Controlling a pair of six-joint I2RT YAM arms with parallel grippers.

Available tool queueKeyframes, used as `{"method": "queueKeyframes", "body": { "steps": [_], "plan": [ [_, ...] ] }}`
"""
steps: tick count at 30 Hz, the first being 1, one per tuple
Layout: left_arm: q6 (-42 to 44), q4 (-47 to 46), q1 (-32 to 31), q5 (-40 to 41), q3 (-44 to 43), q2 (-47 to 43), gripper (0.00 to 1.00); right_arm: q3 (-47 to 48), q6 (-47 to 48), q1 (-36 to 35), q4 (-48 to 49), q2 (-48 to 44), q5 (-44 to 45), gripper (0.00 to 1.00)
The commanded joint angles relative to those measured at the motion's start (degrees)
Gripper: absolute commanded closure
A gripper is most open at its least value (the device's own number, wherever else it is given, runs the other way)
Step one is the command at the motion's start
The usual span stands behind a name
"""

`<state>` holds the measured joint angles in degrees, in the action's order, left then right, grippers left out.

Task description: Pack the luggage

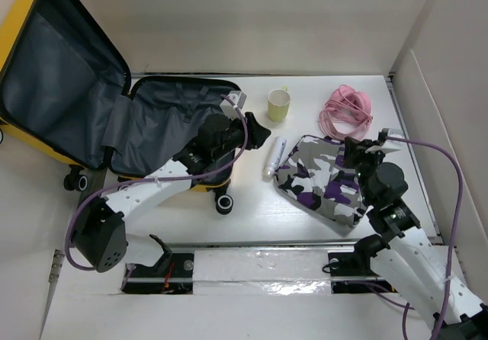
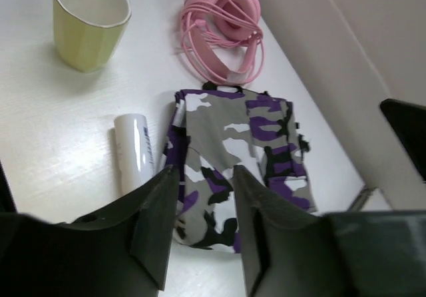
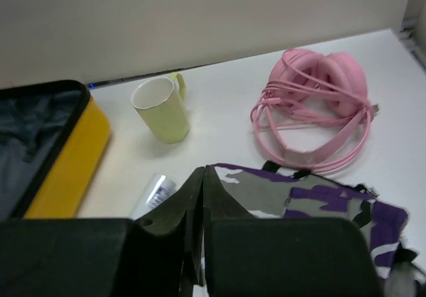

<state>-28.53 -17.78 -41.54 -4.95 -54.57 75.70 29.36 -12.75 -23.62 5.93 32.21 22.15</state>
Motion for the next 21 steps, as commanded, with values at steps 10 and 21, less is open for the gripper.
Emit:
{"method": "queueKeyframes", "body": {
  "steps": [10,21],
  "plan": [
    [9.0,12.7,-8.5,19.2,-17.9,16.6,0.94,-0.8,-1.6,0.9,2.3,-2.9,2.9,1.0],
    [10.5,19.6,-8.5,21.5,-27.7,33.0,0.46,-1.3,-1.7,0.9,2.7,-2.8,2.2,0.74]
  ]
}}
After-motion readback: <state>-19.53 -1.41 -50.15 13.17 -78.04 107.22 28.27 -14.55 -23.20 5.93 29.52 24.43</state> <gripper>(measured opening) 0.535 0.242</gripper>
